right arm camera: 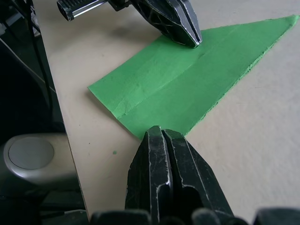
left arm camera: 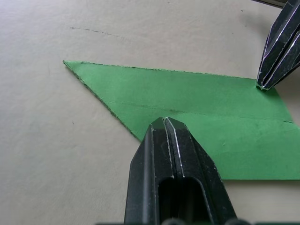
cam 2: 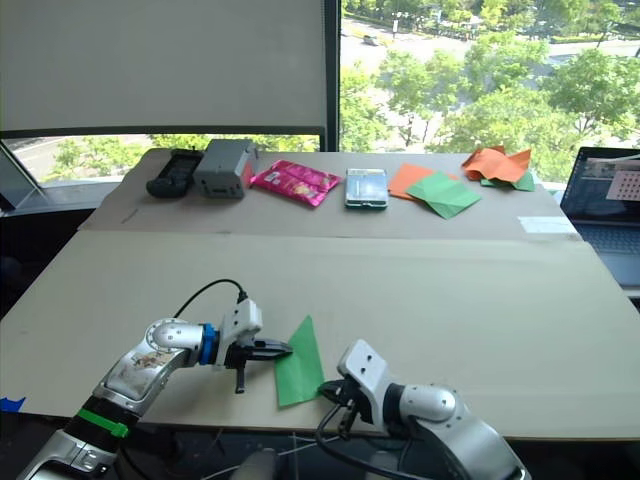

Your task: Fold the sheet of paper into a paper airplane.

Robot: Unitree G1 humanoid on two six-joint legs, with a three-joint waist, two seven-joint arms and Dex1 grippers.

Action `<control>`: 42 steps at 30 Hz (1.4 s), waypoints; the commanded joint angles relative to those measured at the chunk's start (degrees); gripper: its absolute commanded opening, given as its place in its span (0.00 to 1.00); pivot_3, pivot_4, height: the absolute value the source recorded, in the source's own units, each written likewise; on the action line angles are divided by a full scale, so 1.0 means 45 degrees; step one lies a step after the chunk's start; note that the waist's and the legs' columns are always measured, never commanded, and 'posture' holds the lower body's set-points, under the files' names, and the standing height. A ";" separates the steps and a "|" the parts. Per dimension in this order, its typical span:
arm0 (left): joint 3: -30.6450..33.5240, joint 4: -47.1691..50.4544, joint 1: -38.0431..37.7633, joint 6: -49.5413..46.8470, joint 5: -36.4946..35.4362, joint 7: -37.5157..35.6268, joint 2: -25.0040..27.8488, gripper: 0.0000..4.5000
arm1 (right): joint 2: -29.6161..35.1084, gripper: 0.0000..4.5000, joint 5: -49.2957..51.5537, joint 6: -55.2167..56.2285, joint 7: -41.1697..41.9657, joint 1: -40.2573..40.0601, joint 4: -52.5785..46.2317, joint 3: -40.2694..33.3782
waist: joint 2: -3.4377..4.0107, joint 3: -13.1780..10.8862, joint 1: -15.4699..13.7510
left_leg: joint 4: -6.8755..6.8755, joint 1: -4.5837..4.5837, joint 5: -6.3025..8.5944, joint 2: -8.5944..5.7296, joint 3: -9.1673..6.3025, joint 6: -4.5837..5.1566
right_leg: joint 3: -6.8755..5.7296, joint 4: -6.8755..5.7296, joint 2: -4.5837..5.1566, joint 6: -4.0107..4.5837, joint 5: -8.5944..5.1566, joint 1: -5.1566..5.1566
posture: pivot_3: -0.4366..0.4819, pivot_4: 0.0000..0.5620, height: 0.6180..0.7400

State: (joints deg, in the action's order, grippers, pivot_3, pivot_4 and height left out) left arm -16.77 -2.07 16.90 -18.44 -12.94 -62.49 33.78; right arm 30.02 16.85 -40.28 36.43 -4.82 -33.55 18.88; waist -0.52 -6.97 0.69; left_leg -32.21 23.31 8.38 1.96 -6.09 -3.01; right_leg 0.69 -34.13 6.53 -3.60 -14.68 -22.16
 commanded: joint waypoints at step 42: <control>-0.1428 -1.1417 0.7055 1.7743 0.3517 -0.3737 -0.1499 0.01 | -0.0136 0.00 0.1576 -0.1270 -0.2921 0.0002 -0.3059 -0.2189 | -0.0044 -0.0173 -0.0275 | -0.0053 0.0098 -0.0068 0.0004 0.0008 0.0108 | -0.0011 -0.0025 -0.0031 -0.0054 0.0038 0.0035 | 0.48 0.27 0.84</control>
State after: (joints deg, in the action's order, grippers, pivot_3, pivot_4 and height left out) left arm -23.74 -53.53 47.40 61.29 2.28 -80.95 26.27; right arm 29.80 23.40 -45.81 23.51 -5.63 -45.19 9.92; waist -0.72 -7.75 -0.54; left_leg -32.48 23.75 8.08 1.98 -6.05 -2.52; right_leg 0.64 -34.24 6.39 -3.84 -14.51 -22.00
